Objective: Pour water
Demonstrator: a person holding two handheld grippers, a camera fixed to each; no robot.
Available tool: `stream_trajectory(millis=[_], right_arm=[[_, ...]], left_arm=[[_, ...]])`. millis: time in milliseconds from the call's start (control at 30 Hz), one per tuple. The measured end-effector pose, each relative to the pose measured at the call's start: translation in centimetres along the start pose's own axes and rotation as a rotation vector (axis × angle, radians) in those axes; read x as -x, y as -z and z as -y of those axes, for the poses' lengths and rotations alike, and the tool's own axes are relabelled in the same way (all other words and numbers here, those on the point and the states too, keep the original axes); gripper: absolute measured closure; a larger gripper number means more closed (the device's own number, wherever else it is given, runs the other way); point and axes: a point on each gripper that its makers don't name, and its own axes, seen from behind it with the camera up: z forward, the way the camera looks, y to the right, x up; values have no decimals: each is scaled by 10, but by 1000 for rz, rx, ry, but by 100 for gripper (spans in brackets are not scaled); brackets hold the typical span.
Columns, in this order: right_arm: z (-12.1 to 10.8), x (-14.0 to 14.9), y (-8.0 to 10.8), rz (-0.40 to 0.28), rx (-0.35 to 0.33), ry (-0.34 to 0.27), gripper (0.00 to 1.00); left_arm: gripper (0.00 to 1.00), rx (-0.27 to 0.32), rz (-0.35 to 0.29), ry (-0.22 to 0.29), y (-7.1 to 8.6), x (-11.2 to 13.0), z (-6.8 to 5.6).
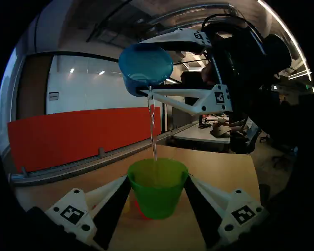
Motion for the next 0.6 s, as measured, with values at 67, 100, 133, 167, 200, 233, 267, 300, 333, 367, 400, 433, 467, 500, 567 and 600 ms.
stream_trajectory(millis=[67, 100, 133, 167, 200, 233, 267, 300, 333, 367, 400, 433, 467, 500, 567, 600], right_arm=[[-1, -1, 0, 0, 4, 12, 8], [-2, -1, 0, 0, 6, 17, 8], [-2, -1, 0, 0, 6, 21, 8], [-3, -2, -1, 0, 7, 25, 8], [-3, -2, -1, 0, 8, 29, 8], [-4, -3, -1, 0, 9, 32, 8], [-5, -3, -1, -1, 11, 36, 8], [-6, -4, -1, -1, 12, 41, 8], [-6, -4, -1, -1, 14, 45, 8], [-7, -5, -1, -1, 15, 49, 8], [-8, -5, -1, 0, 16, 55, 8], [-9, -5, -1, 0, 18, 60, 8], [-10, -5, -1, 1, 19, 65, 8], [-11, -5, -1, 1, 21, 71, 8], [-13, -5, -1, 3, 24, 81, 8], [-14, -5, -1, 3, 25, 87, 8]], left_arm=[[14, 1, -1, 0, 0, 0, 0], [14, 1, -2, 0, 1, 0, -1], [14, 2, -2, 0, 1, 0, -1], [14, 2, -3, 0, 1, -1, -1], [14, 2, -3, 1, 1, -1, -1], [14, 2, -4, 1, 1, -1, -1], [14, 2, -4, 1, 1, -1, -1], [14, 2, -4, 1, 1, -1, -1], [14, 2, -4, 1, 1, -1, -2], [14, 2, -4, 1, 1, -1, -2], [14, 3, -4, 1, 1, -1, -2], [14, 3, -4, 1, 1, -1, -2], [14, 3, -4, 1, 0, -1, -2], [14, 3, -5, 1, 0, -1, -2], [14, 5, -6, 1, 0, -1, -2], [14, 5, -6, 2, 0, -1, -2]])
